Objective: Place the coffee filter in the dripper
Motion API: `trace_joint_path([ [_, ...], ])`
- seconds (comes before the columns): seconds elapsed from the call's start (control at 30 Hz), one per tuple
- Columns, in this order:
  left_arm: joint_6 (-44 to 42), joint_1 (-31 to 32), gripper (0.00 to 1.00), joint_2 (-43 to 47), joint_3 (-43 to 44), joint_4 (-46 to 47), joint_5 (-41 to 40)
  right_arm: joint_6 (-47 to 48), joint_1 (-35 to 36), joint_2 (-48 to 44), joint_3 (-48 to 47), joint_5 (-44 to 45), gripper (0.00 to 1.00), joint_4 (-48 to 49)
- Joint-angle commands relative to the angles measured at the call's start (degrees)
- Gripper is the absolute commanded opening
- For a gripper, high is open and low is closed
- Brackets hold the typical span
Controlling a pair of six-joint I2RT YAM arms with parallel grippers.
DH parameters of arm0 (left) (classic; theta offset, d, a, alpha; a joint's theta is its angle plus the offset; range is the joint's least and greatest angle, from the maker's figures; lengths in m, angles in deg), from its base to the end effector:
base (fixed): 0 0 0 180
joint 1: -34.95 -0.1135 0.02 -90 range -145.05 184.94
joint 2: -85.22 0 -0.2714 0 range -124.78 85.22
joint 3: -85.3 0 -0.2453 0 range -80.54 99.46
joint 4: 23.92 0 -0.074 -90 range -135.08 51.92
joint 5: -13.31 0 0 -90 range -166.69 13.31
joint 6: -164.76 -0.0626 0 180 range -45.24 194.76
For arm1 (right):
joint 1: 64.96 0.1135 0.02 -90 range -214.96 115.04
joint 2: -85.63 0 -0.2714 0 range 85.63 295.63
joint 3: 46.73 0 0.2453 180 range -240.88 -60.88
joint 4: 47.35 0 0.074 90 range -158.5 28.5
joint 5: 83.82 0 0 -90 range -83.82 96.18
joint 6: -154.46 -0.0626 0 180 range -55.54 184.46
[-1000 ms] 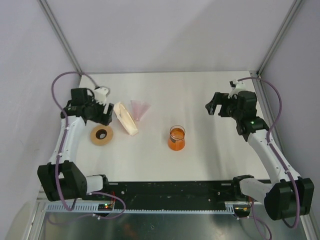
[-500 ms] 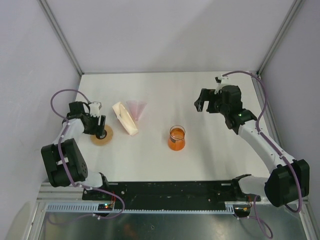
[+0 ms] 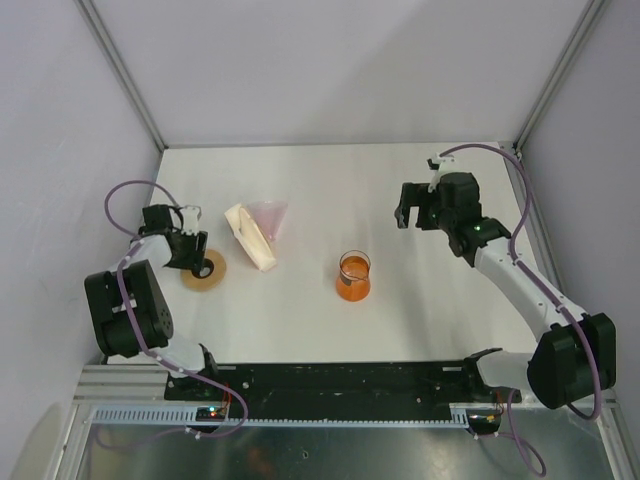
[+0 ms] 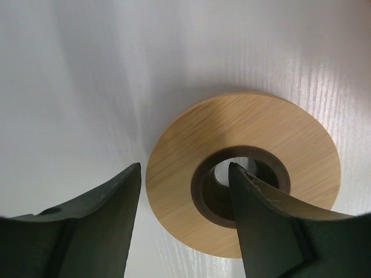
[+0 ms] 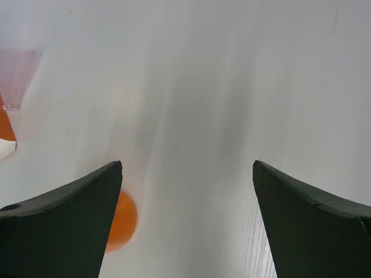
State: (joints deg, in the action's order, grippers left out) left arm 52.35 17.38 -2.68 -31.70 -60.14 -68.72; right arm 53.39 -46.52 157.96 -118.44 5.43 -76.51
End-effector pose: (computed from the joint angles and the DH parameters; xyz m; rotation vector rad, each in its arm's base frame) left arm 0.2869 0.0818 0.1624 0.1577 2.6168 0.0591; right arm 0.2857 0.0961 0.3016 -0.1434 2.1022 0.3245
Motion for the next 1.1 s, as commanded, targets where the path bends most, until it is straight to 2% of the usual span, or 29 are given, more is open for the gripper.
trace_joint_path([
  [0.0,0.1,-0.5,0.66,-0.4,-1.2,2.7,-1.7,2.3,0.3,0.7,-2.5,2.4,0.99,-0.3],
  [0.13,-0.2,-0.7,0.63,-2.2,-1.9,4.9,-3.7,2.0,0.3,1.2,-2.5,1.7,0.99,0.6],
  [0.33,-0.7,-0.9,0.45,-5.4,-1.5,5.7,-3.1,1.3,0.9,1.5,-2.5,1.9,0.99,0.9],
  [0.4,-1.1,-1.0,0.36,-6.1,-1.3,5.7,-2.8,1.3,1.2,1.5,-2.5,2.2,0.99,0.5],
  [0.53,-1.2,-1.1,0.07,-5.7,-1.0,5.7,-3.0,1.7,1.7,0.8,-2.5,2.9,0.99,-0.6],
  [0.57,-1.0,-1.1,0.04,-5.2,-1.0,5.6,-3.2,1.8,1.8,0.5,-2.5,3.0,0.99,-0.8],
  [0.67,-0.5,-1.2,0.01,-1.9,-0.5,5.5,-3.7,1.8,2.2,-0.7,-2.5,3.2,0.99,-1.3],
  [0.9,0.6,-1.2,0.0,6.1,3.5,3.2,-4.5,2.0,3.6,-4.0,-2.5,3.2,0.99,-1.9],
  [1.07,1.0,-1.2,0.0,8.0,6.5,0.8,-3.3,2.7,4.4,-5.8,-2.5,3.1,0.99,-2.8],
])
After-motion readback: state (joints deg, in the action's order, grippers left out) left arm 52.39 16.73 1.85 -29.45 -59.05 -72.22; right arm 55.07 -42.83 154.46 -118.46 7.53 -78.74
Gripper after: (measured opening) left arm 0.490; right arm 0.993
